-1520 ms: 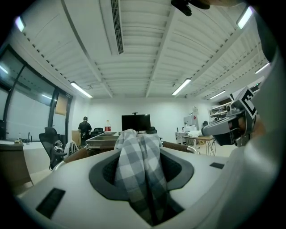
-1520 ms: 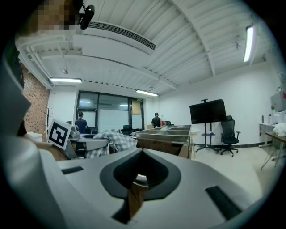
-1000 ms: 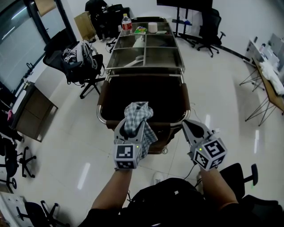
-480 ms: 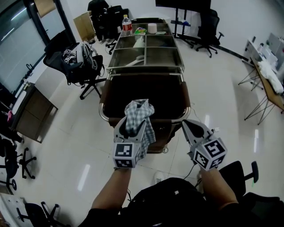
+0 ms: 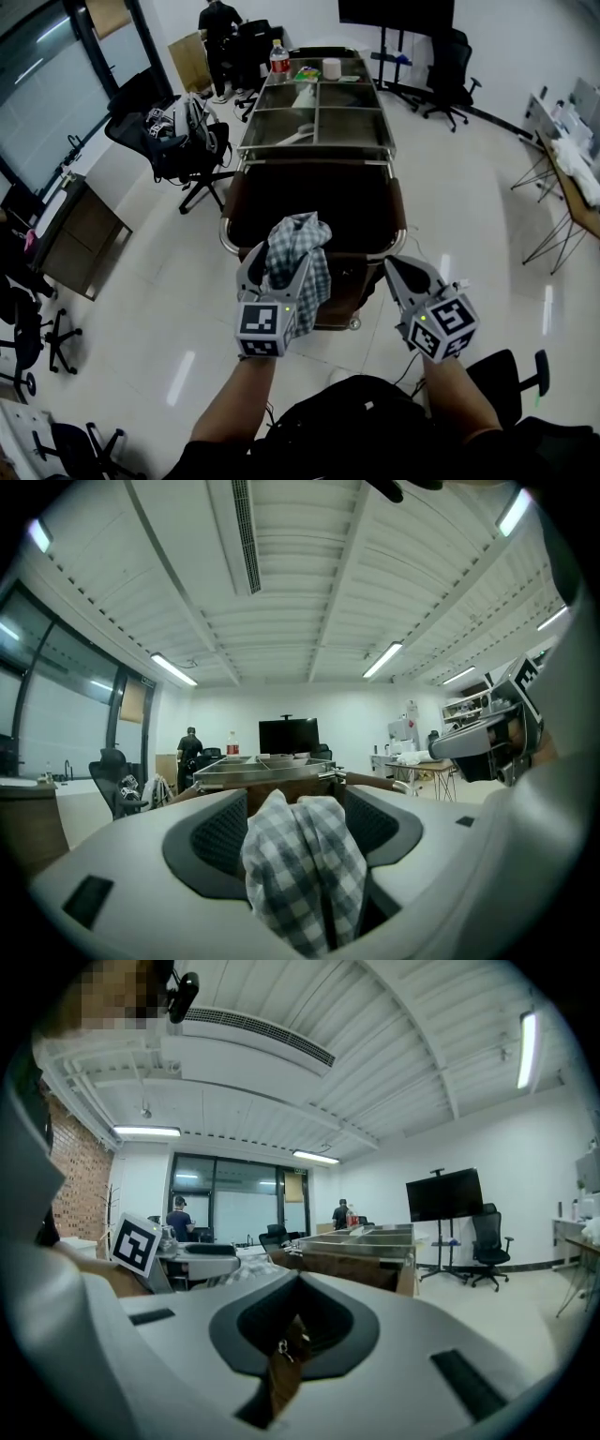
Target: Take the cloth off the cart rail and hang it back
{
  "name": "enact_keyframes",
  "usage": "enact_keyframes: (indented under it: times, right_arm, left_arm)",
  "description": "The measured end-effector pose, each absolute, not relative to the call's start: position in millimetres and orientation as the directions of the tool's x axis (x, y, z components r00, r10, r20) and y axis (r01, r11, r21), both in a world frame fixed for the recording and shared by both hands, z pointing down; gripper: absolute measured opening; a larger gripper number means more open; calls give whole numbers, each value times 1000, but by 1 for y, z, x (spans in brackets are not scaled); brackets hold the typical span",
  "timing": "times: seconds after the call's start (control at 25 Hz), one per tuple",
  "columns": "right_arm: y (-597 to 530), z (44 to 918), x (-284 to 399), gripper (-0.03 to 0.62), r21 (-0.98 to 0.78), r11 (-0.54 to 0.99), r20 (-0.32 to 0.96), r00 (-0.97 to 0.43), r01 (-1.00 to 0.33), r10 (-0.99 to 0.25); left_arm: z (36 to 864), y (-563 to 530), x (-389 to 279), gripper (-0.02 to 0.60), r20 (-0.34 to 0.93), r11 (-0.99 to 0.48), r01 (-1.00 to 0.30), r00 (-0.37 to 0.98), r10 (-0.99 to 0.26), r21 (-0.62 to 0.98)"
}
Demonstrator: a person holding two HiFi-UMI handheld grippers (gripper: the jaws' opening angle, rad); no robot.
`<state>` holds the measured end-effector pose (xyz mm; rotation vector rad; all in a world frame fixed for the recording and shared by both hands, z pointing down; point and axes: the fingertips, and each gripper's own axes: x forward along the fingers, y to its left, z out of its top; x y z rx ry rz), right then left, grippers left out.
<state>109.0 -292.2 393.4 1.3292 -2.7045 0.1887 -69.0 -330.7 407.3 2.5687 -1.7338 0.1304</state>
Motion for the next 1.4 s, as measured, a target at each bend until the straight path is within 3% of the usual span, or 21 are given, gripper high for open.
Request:
enact_keyframes:
  times: [0.24,0.28,0.36,0.8,1.4]
  right_arm:
    - [-298,387,92,14,-62,658,141,-659,-751,-739]
    - [-298,385,89,15,-62,667,133,-668,-743,-732]
    - [-300,383,85,14,-61,678,119,-679,-733,-724]
    - [-272,380,59,14,-87,663,111,-669,-744,-735]
    - [-173,394,17,14,-95,529,128,-538,-843,-833]
  left_arm:
    - [387,-318,-71,295,47,-369,-929,369,-928,0]
    - [385,-316,-72,243,44,-367,-930,366,-929,3]
    - [383,-312,-75,5,37,-351,-936,352,-935,24]
    - [374,-275,-92,0,32,-402,-914,404,-914,49]
    - [378,-178,-139,0,29,-528,-848,529,-848,48]
